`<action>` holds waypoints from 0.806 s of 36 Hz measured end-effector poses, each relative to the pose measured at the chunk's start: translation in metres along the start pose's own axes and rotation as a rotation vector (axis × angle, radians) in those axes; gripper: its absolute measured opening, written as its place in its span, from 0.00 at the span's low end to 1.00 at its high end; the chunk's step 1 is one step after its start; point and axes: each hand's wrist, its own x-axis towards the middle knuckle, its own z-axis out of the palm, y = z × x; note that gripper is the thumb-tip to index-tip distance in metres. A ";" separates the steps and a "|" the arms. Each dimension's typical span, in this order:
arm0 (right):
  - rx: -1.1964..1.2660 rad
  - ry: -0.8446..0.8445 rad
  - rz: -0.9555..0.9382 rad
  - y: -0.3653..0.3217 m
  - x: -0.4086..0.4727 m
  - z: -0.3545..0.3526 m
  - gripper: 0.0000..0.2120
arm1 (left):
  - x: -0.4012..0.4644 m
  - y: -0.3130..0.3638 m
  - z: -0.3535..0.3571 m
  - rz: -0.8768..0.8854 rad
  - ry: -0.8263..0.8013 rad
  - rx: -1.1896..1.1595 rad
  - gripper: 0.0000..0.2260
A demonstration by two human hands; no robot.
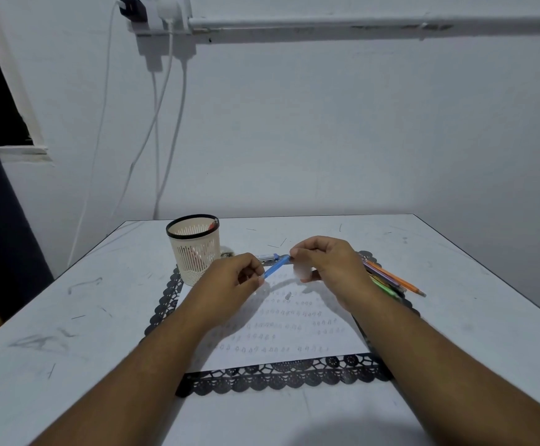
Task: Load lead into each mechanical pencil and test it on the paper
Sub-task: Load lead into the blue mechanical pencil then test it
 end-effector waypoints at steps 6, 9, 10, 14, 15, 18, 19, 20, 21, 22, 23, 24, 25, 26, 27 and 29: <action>-0.029 -0.019 -0.019 0.002 -0.001 -0.001 0.03 | 0.001 -0.001 0.001 0.003 0.007 0.007 0.05; -0.059 -0.019 -0.043 0.002 -0.002 -0.001 0.03 | 0.001 -0.003 0.000 0.005 0.021 0.011 0.05; -0.069 -0.018 -0.055 0.002 -0.002 -0.001 0.04 | 0.002 -0.003 0.000 0.002 0.026 0.013 0.06; -0.124 -0.007 -0.103 0.003 -0.002 -0.002 0.04 | 0.002 -0.004 0.000 -0.010 0.037 0.016 0.06; -0.148 -0.001 -0.112 0.003 -0.002 -0.002 0.04 | 0.001 -0.004 0.000 -0.011 0.038 0.013 0.06; -0.209 0.014 -0.129 0.005 -0.001 -0.001 0.03 | 0.002 -0.004 0.000 -0.011 0.035 0.010 0.06; -0.222 0.022 -0.133 0.005 0.000 -0.001 0.04 | 0.002 -0.004 0.000 -0.012 0.033 0.013 0.06; -0.231 0.033 -0.138 0.005 0.000 -0.001 0.04 | 0.002 -0.004 0.000 -0.013 0.033 0.015 0.06; -0.236 0.044 -0.145 0.005 0.000 -0.001 0.04 | 0.002 -0.004 0.000 -0.014 0.035 0.014 0.05; -0.240 0.055 -0.153 0.006 0.001 -0.001 0.05 | 0.002 -0.005 0.000 -0.013 0.039 0.011 0.05; -0.245 0.061 -0.158 0.007 0.002 -0.002 0.06 | 0.003 -0.005 0.000 -0.014 0.043 0.010 0.05; -0.254 0.059 -0.158 0.008 0.003 -0.003 0.06 | 0.003 -0.006 0.000 -0.014 0.045 0.010 0.05; -0.271 0.045 -0.150 0.008 0.004 -0.005 0.07 | 0.003 -0.006 0.000 -0.014 0.048 0.012 0.05; -0.303 0.017 -0.136 0.010 0.005 -0.007 0.06 | 0.004 -0.007 0.000 -0.015 0.050 0.015 0.05; -0.352 -0.029 -0.117 0.011 0.005 -0.009 0.06 | 0.004 -0.008 0.000 -0.017 0.052 0.020 0.05; -0.468 -0.152 -0.064 0.014 0.004 -0.011 0.04 | 0.005 -0.008 0.000 -0.021 0.057 0.030 0.05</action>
